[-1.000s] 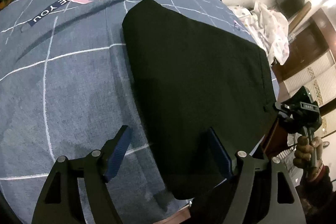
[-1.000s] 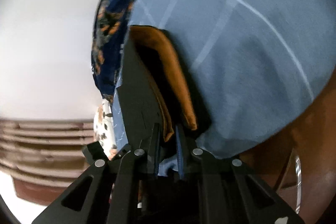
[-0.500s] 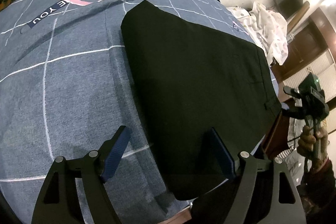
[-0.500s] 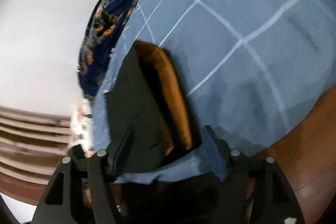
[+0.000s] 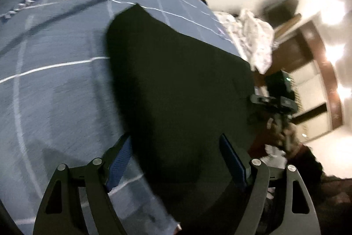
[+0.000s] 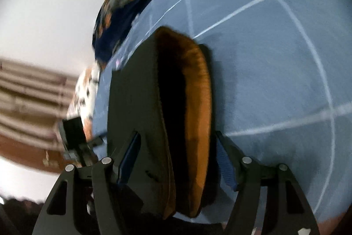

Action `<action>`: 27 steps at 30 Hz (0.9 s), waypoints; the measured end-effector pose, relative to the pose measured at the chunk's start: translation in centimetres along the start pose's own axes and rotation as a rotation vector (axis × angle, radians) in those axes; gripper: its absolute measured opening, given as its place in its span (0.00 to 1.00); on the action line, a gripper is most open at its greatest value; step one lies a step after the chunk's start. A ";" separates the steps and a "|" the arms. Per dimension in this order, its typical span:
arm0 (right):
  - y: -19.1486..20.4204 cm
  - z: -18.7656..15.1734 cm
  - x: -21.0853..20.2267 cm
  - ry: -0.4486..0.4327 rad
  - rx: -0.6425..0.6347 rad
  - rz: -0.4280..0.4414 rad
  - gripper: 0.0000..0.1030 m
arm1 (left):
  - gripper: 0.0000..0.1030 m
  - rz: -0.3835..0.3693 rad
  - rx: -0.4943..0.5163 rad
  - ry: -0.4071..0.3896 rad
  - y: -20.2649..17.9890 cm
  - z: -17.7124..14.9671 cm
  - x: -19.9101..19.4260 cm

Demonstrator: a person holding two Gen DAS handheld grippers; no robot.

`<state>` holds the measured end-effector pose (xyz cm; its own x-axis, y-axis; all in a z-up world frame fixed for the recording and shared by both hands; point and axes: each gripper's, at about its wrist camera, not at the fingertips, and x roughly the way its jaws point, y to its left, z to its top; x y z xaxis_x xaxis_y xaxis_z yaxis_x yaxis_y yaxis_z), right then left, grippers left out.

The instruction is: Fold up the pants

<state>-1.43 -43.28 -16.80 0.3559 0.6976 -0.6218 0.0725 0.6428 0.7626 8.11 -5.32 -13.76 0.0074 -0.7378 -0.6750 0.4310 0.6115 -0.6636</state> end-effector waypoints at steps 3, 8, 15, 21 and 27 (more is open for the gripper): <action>0.2 0.7 0.6 0.049 -0.023 0.040 0.65 | 0.77 -0.031 0.019 0.033 -0.1 0.9 1.0; -0.4 1.8 1.4 0.091 -0.034 0.102 0.65 | 0.77 -0.083 0.003 0.062 0.4 2.2 1.7; 0.2 2.3 2.4 0.075 -0.042 0.110 0.59 | 0.66 0.150 0.131 0.043 -2.5 2.5 2.7; -0.1 1.5 2.4 0.025 -0.036 0.074 0.40 | 0.43 0.319 0.189 0.011 -3.8 1.8 3.3; -0.1 1.2 2.4 -0.007 -0.027 0.081 0.40 | 0.39 0.409 0.235 0.004 -4.9 1.3 3.4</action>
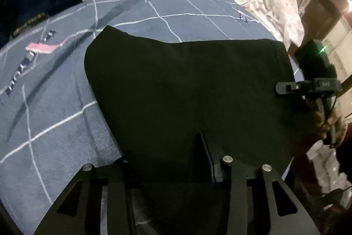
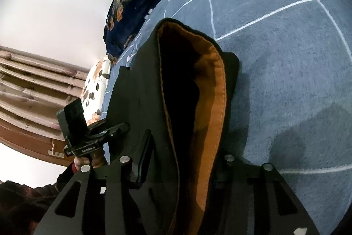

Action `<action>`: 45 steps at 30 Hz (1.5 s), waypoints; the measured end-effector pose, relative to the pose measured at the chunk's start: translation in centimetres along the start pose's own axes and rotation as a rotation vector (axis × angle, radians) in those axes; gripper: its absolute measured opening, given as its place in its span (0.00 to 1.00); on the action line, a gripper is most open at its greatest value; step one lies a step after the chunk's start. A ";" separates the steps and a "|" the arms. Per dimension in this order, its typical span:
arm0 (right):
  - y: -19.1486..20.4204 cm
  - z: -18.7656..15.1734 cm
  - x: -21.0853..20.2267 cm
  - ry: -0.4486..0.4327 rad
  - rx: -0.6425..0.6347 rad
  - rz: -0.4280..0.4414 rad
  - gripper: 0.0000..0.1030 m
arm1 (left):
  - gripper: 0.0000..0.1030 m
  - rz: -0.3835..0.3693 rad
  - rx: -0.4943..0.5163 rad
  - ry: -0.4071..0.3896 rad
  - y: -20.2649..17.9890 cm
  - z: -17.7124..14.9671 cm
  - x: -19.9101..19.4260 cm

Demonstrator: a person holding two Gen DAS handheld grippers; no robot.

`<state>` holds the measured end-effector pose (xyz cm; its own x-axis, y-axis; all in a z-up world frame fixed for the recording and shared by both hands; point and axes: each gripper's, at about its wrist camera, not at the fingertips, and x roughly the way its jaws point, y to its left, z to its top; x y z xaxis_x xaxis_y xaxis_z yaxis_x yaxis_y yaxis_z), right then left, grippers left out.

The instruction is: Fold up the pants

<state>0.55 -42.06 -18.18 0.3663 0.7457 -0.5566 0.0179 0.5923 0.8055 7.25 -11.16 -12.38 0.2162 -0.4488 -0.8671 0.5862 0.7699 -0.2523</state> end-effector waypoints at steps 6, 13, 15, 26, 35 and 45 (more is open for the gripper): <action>0.5 -0.2 0.1 -0.014 0.004 -0.010 0.38 | 0.31 0.063 0.027 -0.029 -0.9 0.0 -0.5; 1.4 -0.8 -0.1 -0.044 0.003 -0.007 0.33 | 0.19 0.119 0.083 -0.064 -2.1 0.2 -1.5; 1.7 -1.0 -0.2 -0.054 0.007 0.006 0.31 | 0.19 0.130 0.094 -0.072 -2.3 0.1 -1.8; 4.0 -1.1 0.4 -0.072 0.016 0.076 0.26 | 0.17 0.152 0.070 -0.104 -1.2 -1.1 -4.2; 9.2 1.9 5.1 -0.018 -0.042 0.123 0.25 | 0.17 0.197 -0.044 -0.165 4.7 -1.0 -8.5; 15.2 9.1 12.8 0.017 -0.106 0.196 0.25 | 0.17 0.303 -0.134 -0.249 13.1 2.2 -12.3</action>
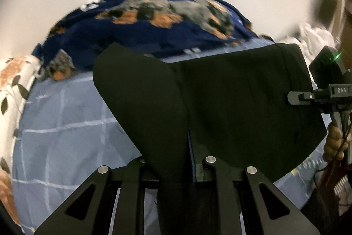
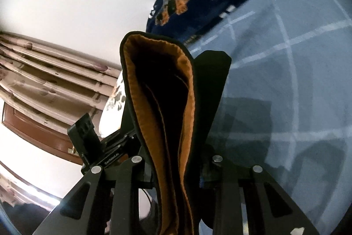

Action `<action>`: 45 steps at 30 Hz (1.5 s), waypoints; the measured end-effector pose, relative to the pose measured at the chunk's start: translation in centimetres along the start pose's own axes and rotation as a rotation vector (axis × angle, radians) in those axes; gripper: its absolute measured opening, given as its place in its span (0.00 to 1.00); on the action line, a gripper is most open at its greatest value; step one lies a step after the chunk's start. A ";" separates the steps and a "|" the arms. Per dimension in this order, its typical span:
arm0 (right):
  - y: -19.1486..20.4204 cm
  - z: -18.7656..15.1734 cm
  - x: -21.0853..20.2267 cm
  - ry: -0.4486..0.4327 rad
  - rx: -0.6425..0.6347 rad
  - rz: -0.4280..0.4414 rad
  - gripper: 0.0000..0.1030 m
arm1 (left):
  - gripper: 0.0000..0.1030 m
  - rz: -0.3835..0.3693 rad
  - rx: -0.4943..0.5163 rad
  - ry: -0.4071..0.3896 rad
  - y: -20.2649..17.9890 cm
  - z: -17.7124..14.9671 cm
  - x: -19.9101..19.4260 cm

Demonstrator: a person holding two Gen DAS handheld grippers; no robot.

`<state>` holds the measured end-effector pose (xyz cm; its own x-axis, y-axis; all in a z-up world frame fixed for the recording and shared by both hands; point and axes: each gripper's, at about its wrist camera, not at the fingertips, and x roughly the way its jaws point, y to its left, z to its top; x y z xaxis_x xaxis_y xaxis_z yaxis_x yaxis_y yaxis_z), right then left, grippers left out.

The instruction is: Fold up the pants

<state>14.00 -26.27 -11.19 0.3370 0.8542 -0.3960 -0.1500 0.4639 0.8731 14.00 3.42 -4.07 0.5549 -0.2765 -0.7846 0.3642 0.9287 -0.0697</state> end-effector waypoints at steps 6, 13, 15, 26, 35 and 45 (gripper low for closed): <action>0.7 5.9 4.6 -0.007 -0.010 0.037 0.25 | 0.17 0.048 -0.062 -0.048 4.9 4.0 2.2; 0.0 11.1 9.2 0.004 -0.015 0.042 0.25 | 0.17 0.083 -0.089 -0.041 9.2 6.1 6.4; -0.9 11.9 10.4 0.009 -0.002 0.035 0.25 | 0.17 0.094 -0.092 -0.021 10.2 6.1 8.1; -5.4 13.3 13.1 0.011 0.063 -0.009 0.25 | 0.20 0.103 -0.119 0.012 12.4 4.7 11.9; -5.9 13.0 13.9 -0.006 0.026 -0.127 0.29 | 0.40 0.143 -0.152 -0.003 12.9 3.9 12.8; -4.3 12.4 14.4 -0.075 -0.076 -0.281 0.34 | 0.63 0.199 -0.196 -0.044 13.6 3.1 13.1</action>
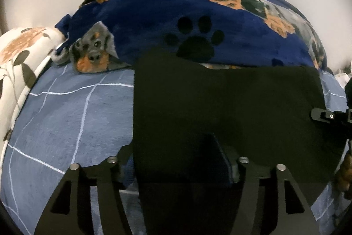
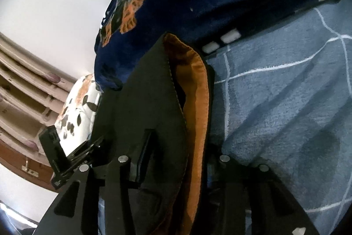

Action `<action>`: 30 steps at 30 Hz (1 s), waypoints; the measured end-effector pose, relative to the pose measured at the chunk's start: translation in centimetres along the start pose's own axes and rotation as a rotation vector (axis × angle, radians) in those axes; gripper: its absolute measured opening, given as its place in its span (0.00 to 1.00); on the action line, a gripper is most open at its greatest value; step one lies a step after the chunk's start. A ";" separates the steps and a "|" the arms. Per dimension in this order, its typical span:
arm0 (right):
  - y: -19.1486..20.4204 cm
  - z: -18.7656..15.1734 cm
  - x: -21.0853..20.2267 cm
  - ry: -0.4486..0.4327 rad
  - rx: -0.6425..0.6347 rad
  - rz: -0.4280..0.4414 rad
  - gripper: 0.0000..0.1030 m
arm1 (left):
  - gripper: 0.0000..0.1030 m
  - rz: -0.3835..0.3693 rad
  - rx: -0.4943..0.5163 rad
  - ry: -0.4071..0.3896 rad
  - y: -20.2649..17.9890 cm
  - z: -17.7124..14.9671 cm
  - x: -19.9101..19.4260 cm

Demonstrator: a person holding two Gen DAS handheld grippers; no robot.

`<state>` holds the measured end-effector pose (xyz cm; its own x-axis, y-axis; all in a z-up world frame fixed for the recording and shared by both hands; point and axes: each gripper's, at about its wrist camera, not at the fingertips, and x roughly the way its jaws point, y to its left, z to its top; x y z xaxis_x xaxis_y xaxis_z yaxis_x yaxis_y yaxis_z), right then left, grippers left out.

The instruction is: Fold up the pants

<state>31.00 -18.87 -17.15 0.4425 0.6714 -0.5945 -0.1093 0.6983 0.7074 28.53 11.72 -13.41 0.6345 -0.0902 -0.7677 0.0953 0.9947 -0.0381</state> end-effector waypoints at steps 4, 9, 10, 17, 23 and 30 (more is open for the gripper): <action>0.5 -0.1 -0.1 -0.022 -0.022 -0.034 0.36 | 0.70 0.041 0.019 -0.027 -0.2 -0.3 -0.1; 1.4 -0.4 0.0 -0.045 -0.050 -0.065 0.41 | 0.76 0.040 -0.003 -0.030 0.3 -0.4 0.1; 1.5 -0.4 0.0 -0.053 -0.049 -0.069 0.42 | 0.77 0.034 -0.011 -0.028 0.5 -0.4 0.2; 4.1 -1.4 -0.4 -0.099 -0.171 -0.241 0.69 | 0.77 0.127 0.019 -0.072 0.0 -1.3 -2.0; 6.7 -4.2 -3.6 -0.191 -0.198 -0.309 0.80 | 0.93 0.171 0.015 -0.158 -0.9 -2.1 -6.8; 9.3 -8.4 -7.2 -0.201 -0.212 -0.290 0.87 | 0.98 0.197 -0.024 -0.221 -1.8 -2.6 -11.8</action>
<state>19.30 -15.12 -9.52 0.6444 0.3918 -0.6567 -0.1257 0.9013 0.4145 18.84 11.08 -5.94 0.7911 0.0985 -0.6038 -0.0626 0.9948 0.0804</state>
